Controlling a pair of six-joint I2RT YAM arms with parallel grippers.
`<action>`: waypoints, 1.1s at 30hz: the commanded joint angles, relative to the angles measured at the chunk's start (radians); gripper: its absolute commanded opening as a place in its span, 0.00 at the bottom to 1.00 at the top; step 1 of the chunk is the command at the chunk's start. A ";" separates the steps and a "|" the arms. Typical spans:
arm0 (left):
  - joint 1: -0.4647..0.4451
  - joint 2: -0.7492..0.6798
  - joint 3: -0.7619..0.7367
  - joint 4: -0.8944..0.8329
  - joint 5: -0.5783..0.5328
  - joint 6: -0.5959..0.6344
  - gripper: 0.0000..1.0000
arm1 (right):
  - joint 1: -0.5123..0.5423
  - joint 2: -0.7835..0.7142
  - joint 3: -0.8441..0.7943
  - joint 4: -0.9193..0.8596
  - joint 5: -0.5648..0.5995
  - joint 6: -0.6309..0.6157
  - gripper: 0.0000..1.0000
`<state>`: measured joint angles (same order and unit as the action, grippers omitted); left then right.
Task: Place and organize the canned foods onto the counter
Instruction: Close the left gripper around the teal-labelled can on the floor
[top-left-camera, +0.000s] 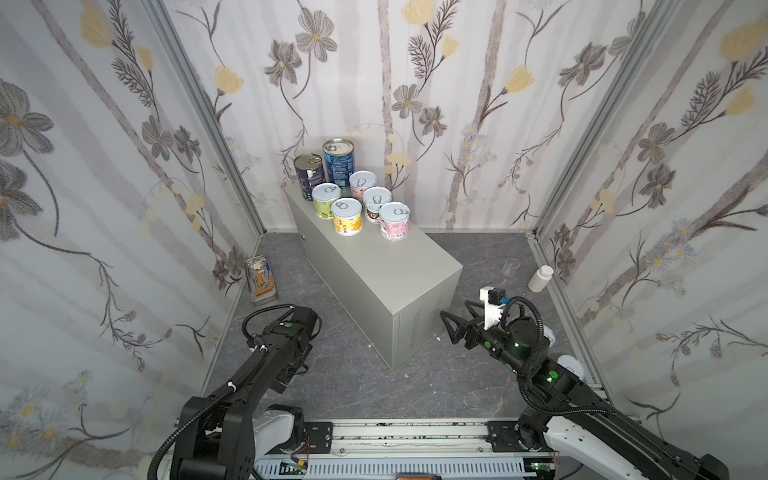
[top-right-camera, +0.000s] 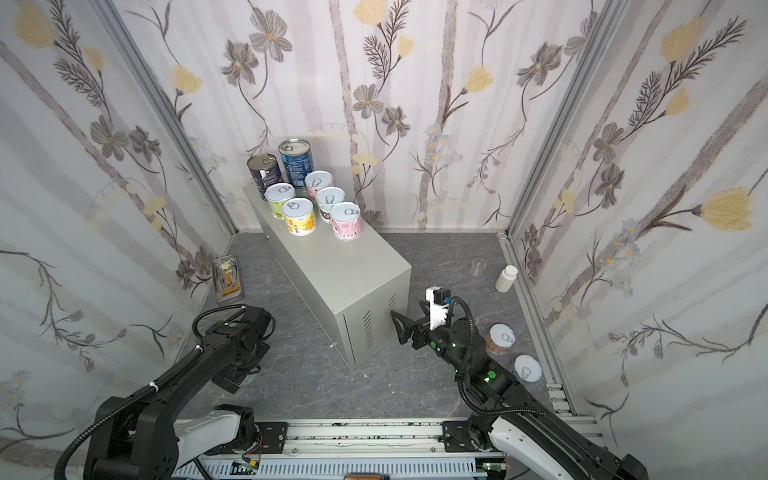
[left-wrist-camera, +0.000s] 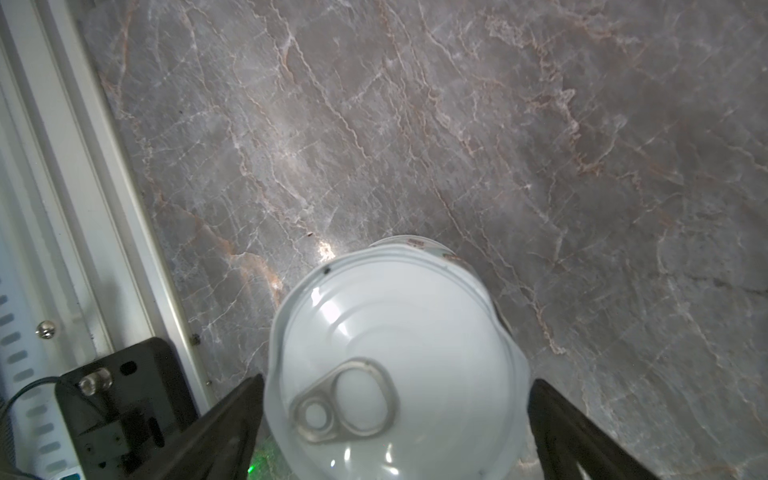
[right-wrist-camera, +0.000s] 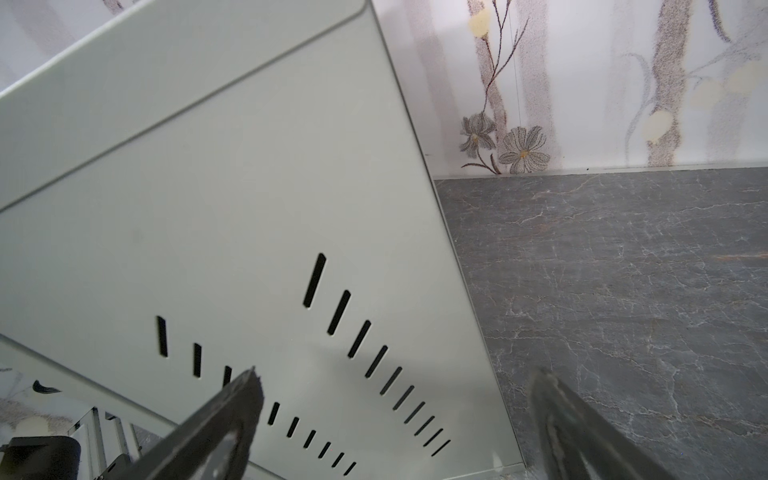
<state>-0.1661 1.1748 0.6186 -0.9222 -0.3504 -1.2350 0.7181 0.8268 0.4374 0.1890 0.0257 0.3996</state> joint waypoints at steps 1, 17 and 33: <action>0.004 0.023 -0.007 0.047 -0.005 0.013 1.00 | -0.003 0.003 -0.002 0.038 0.010 0.001 1.00; 0.005 0.132 -0.019 0.159 -0.004 0.055 0.86 | -0.015 0.023 -0.006 0.052 -0.004 0.003 1.00; 0.012 0.260 0.029 0.187 -0.013 0.087 0.96 | -0.023 0.020 -0.009 0.047 -0.003 0.004 1.00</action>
<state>-0.1596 1.4193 0.6464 -0.7368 -0.4007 -1.1728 0.6945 0.8455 0.4297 0.1905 0.0246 0.3996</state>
